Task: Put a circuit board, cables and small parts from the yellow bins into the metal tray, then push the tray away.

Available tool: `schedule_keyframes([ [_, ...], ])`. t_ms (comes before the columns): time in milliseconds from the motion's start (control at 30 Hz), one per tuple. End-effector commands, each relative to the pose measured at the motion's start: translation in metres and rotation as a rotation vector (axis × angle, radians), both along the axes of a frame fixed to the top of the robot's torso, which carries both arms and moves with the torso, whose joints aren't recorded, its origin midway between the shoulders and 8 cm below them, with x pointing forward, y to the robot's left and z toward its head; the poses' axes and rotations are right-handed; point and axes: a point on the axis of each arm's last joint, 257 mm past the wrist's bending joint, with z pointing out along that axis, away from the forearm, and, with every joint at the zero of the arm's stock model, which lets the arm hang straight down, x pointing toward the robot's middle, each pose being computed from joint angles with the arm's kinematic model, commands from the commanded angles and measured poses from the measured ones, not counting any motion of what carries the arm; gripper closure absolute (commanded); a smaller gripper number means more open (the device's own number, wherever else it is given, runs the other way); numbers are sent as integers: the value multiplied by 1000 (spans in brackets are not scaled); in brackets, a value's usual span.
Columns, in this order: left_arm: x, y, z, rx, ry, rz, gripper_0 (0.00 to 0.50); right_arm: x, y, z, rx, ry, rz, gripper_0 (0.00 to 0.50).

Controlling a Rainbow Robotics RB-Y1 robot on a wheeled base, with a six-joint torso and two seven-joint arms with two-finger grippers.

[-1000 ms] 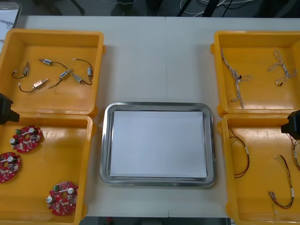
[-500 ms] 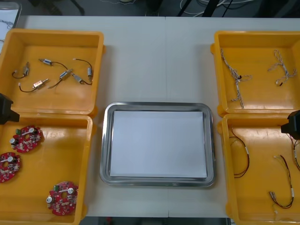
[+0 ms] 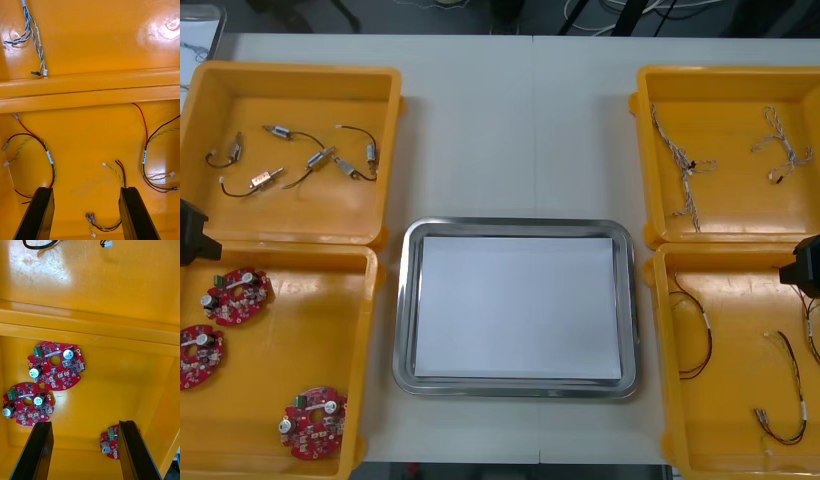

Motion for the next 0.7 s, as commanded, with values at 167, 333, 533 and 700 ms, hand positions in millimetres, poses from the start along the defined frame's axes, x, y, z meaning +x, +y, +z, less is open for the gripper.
schedule_keyframes([
  [167,-3,17,14,63,-24,3,0,-3,-14,14,-56,-24,14,0],
  [333,-3,17,14,63,-24,3,0,-3,-14,14,-56,-24,14,0],
  [533,-3,17,14,63,-24,3,0,-3,-14,14,-56,-24,14,0],
  [700,-3,17,14,63,-24,3,0,-3,-14,14,-56,-24,14,0],
])
